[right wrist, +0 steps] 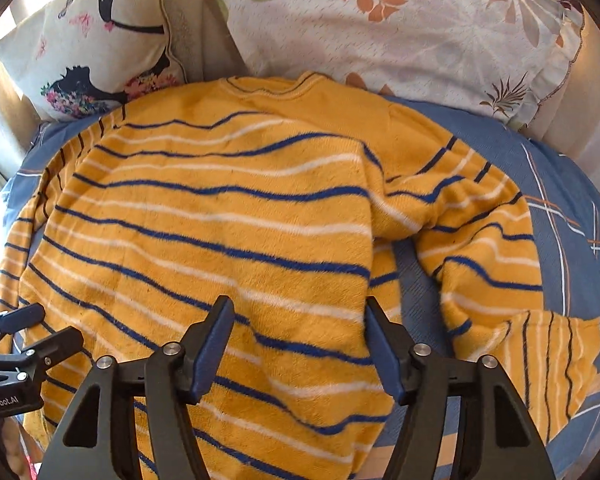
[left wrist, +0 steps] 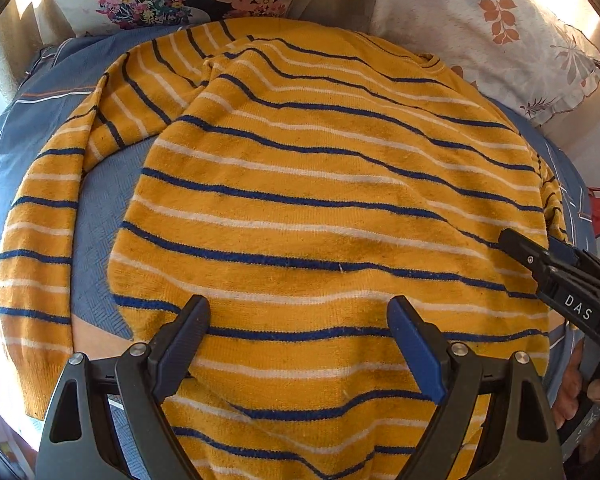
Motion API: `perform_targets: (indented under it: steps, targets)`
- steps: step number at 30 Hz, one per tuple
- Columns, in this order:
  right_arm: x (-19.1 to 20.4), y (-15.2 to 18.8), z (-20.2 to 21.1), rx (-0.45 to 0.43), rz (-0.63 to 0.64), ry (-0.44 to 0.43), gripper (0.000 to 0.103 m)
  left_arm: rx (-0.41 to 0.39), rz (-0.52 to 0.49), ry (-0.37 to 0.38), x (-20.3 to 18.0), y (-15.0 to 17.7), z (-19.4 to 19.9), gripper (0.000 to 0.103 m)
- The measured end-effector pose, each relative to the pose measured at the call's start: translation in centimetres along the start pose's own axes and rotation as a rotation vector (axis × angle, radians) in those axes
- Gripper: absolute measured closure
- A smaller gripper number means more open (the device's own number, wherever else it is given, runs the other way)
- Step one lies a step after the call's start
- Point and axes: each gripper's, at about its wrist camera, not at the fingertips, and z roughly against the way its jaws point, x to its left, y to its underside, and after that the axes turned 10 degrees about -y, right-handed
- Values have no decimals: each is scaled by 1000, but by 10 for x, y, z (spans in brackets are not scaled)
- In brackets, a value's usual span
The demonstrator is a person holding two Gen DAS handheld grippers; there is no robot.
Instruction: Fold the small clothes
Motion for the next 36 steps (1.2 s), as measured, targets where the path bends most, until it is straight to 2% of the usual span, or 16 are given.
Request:
perform_targets:
  steps: [4, 7, 12, 14, 17, 20, 25, 26, 27, 28, 29, 30, 32, 36]
  targets:
    - [-2, 8, -13, 40, -52, 32, 27, 0, -39, 2, 2, 3, -5, 13]
    - [-5, 14, -17, 47, -90, 63, 17, -9, -75, 11, 3, 4, -7, 12]
    - [-8, 17, -21, 11, -154, 90, 1, -26, -143, 57, 3, 10, -8, 0]
    - [-4, 17, -24, -13, -160, 109, 0, -29, -174, 63, 2, 11, -8, 0]
    - [-3, 17, -25, -42, -174, 128, 0, -41, -258, 22, -10, 12, -13, 0]
    - [-3, 16, -25, -34, -170, 128, 0, -66, -337, -44, -20, 16, -15, 0]
    - [-4, 15, -24, -29, -160, 112, 0, -32, -280, -20, -12, 12, -13, 0]
    - [-5, 16, -23, -27, -155, 105, 0, -22, -251, -2, -8, 12, -11, 2]
    - [-6, 15, -22, -23, -153, 96, 2, -14, -210, 26, -2, 10, -6, 10]
    - [-8, 17, -18, -18, -155, 86, 5, -5, -166, 57, 5, 9, -1, 15]
    - [-11, 19, -10, -26, -160, 75, 17, 5, -125, 82, 12, 8, 5, 22]
    - [-18, 23, 2, -48, -172, 49, 25, 12, -83, 95, 20, 7, 10, 23]
    - [-39, 32, 33, -111, -212, 25, 25, -4, -8, 100, 33, 8, 24, 23]
    - [-110, 55, 90, -210, -316, 179, 23, -30, 80, 66, 47, 16, 42, 23]
